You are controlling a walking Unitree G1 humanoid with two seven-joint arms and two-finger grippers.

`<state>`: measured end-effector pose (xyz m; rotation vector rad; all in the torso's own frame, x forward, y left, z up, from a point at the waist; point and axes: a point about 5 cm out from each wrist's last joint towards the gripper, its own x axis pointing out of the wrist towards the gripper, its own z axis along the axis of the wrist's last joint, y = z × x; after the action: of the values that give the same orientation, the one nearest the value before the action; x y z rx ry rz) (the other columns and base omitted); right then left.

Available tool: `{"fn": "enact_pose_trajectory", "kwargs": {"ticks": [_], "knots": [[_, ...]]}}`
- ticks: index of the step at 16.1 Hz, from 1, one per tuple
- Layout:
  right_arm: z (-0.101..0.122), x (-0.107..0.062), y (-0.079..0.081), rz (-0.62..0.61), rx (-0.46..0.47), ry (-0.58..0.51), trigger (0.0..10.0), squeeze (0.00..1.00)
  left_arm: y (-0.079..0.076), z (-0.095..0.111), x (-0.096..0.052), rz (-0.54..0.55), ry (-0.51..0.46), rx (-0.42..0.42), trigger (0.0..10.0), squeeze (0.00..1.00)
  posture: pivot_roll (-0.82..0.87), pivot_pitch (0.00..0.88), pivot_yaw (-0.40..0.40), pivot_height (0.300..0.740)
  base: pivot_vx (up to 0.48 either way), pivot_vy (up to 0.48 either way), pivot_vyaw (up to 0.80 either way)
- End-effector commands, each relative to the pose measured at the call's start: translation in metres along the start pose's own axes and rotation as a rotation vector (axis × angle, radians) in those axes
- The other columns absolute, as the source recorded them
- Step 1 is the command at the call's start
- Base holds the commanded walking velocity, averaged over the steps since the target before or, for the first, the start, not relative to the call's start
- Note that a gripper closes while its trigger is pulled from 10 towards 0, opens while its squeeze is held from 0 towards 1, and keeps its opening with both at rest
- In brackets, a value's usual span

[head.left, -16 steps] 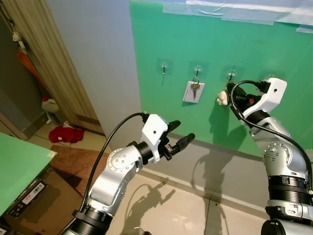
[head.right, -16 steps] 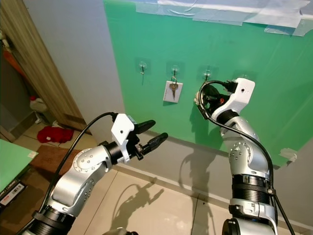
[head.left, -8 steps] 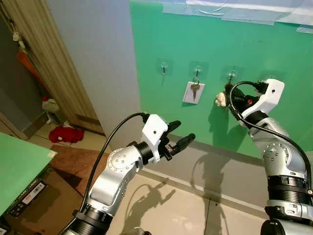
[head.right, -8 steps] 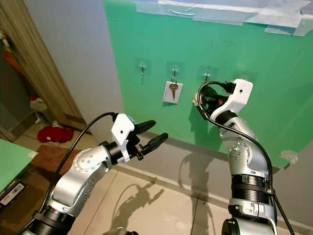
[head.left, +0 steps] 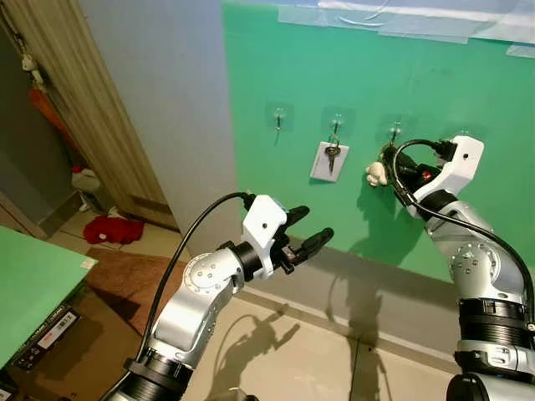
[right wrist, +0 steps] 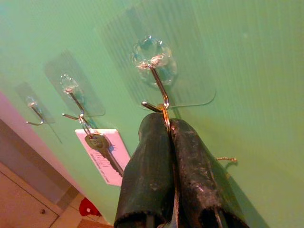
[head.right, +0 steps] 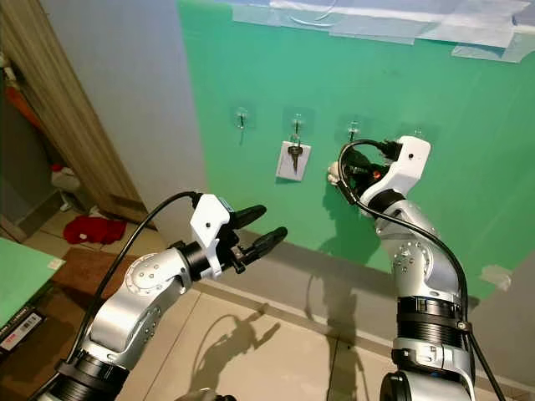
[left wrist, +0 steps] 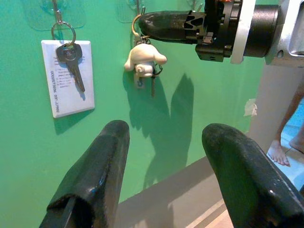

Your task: Hang keys on a hook

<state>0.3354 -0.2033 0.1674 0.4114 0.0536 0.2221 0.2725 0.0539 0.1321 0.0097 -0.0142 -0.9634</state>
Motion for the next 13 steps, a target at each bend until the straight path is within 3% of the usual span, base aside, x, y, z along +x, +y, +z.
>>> {"fn": "enact_pose_trajectory", "kwargs": {"ticks": [1,5,6,9,10,13], "knots": [[-0.0046,0.0022,0.0006,-0.011,-0.017,0.036,10.0,0.00,0.0012,0.0036,-0.0002,-0.005,-0.004,0.018,10.0,0.00,-0.07,0.000,0.085,0.740,0.000,0.000,0.00],[-0.0073,0.0014,-0.0026,-0.026,-0.024,0.049,10.0,0.00,0.0010,0.0035,-0.0005,-0.004,-0.004,0.017,10.0,0.00,-0.07,0.000,0.085,0.740,0.000,0.000,0.00],[-0.0074,0.0015,-0.0028,-0.029,-0.032,0.049,10.0,1.00,0.0012,0.0034,-0.0006,-0.003,-0.003,0.017,10.0,0.00,-0.07,0.000,0.086,0.740,0.000,0.000,0.00],[-0.0077,0.0021,-0.0040,-0.050,-0.106,0.047,10.0,1.00,0.0019,0.0033,-0.0007,0.002,-0.003,0.018,10.0,0.00,-0.07,0.000,0.085,0.740,0.000,0.000,0.00],[-0.0080,0.0021,-0.0044,-0.067,-0.216,0.037,10.0,1.00,0.0025,0.0034,-0.0009,0.007,-0.005,0.019,10.0,0.00,-0.07,0.000,0.084,0.740,0.000,0.000,0.00],[-0.0096,0.0021,-0.0027,-0.078,-0.331,0.020,10.0,1.00,0.0031,0.0038,-0.0009,0.014,-0.007,0.022,10.0,0.00,-0.07,0.000,0.082,0.740,0.000,0.000,0.00]]}}
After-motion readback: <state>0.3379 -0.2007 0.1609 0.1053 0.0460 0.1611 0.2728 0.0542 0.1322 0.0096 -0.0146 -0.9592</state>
